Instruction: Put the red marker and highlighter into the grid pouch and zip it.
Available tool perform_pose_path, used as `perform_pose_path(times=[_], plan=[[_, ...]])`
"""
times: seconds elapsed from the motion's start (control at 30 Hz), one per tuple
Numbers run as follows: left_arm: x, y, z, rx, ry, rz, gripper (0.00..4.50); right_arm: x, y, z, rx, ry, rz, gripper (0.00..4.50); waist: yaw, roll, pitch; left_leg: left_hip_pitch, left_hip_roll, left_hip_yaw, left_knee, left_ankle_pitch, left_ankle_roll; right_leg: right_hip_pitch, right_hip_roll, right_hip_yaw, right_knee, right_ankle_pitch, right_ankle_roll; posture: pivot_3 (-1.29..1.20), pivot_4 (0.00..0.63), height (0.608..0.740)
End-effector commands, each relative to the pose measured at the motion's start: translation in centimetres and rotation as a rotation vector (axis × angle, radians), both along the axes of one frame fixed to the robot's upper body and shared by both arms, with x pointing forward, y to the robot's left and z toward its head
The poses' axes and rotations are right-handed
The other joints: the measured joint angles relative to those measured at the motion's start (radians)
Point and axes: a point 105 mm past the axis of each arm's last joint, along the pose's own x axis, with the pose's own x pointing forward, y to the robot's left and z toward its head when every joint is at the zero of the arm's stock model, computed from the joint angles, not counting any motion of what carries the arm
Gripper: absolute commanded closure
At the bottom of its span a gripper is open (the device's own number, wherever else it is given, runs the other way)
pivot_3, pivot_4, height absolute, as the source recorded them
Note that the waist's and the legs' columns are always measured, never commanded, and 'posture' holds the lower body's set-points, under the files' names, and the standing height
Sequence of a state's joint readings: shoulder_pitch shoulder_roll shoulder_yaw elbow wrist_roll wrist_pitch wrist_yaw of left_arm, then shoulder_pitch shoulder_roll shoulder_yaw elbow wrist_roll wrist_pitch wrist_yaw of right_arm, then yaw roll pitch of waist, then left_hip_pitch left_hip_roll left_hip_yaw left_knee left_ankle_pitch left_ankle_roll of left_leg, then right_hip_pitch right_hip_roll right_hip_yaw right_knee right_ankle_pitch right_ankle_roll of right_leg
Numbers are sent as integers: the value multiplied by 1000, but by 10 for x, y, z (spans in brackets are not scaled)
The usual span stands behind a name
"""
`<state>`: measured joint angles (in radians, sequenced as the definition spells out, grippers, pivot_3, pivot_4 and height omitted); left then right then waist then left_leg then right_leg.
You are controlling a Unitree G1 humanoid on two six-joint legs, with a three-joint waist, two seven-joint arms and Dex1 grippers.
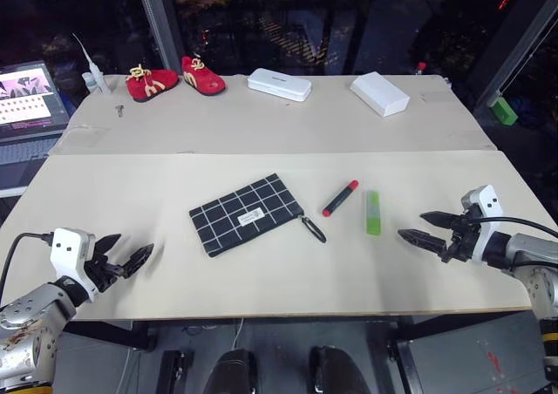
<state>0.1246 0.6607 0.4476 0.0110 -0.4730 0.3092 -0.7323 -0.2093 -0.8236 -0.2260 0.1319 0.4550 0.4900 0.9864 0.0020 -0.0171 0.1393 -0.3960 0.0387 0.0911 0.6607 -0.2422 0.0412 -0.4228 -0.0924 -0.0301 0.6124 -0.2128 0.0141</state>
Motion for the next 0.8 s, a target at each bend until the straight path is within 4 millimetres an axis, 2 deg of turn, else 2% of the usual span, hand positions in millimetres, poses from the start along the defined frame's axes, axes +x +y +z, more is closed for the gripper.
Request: perform_pose_path(times=[0.03,0.13,0.23,0.3,0.37,0.4,0.47,0.57,0.7,0.8], plan=[[-5,-8,15,63,-54,-134,85,7,2,7,15,-53,5,30,0,0,0,0,0,0,0,0,0,0,0,0,0,0,0,0,150,740],[-15,-17,14,178,-84,-345,85,15,5,3,33,-69,-12,30,-7,-3,-1,0,1,1,0,0,0,0,1,0,0,0,-1,0,150,740],[-15,-13,12,344,-150,-394,0,21,3,6,50,-94,-37,1071,-6,-2,-1,1,1,2,0,0,0,-1,0,0,0,-2,-4,0,150,740],[-12,-14,16,393,-194,-414,0,20,6,7,56,-96,-12,1621,-5,-2,-1,0,1,2,0,0,0,-1,0,0,0,-2,-3,0,150,740],[-7,-14,25,495,-270,-446,0,20,12,9,62,-101,13,2385,-4,-2,-1,0,2,2,0,0,0,-1,0,-1,0,-2,-3,0,150,740],[-4,-15,29,548,-310,-458,0,20,15,10,66,-107,22,2619,-1,-2,-1,0,2,2,0,0,0,-1,0,-1,0,-2,-3,0,150,740],[-1,-20,34,599,-365,-493,0,22,22,15,80,-121,49,3475,1,-2,-1,0,2,2,0,0,0,-1,0,-2,0,-1,-3,0,150,740],[0,-27,30,622,-380,-551,0,22,39,22,100,-129,121,4448,1,-2,-1,0,2,2,0,0,0,-1,0,-2,0,-1,-3,0,150,740],[-5,-33,12,612,-327,-610,0,28,63,28,55,-140,216,4448,-15,-1,-1,0,4,3,0,0,0,-1,0,-2,1,-1,-3,0,150,740],[-6,-36,5,620,-311,-645,0,39,99,38,51,-163,306,4448,-24,-1,-1,1,5,4,0,0,0,-1,1,-2,2,-1,-4,0,150,740]])
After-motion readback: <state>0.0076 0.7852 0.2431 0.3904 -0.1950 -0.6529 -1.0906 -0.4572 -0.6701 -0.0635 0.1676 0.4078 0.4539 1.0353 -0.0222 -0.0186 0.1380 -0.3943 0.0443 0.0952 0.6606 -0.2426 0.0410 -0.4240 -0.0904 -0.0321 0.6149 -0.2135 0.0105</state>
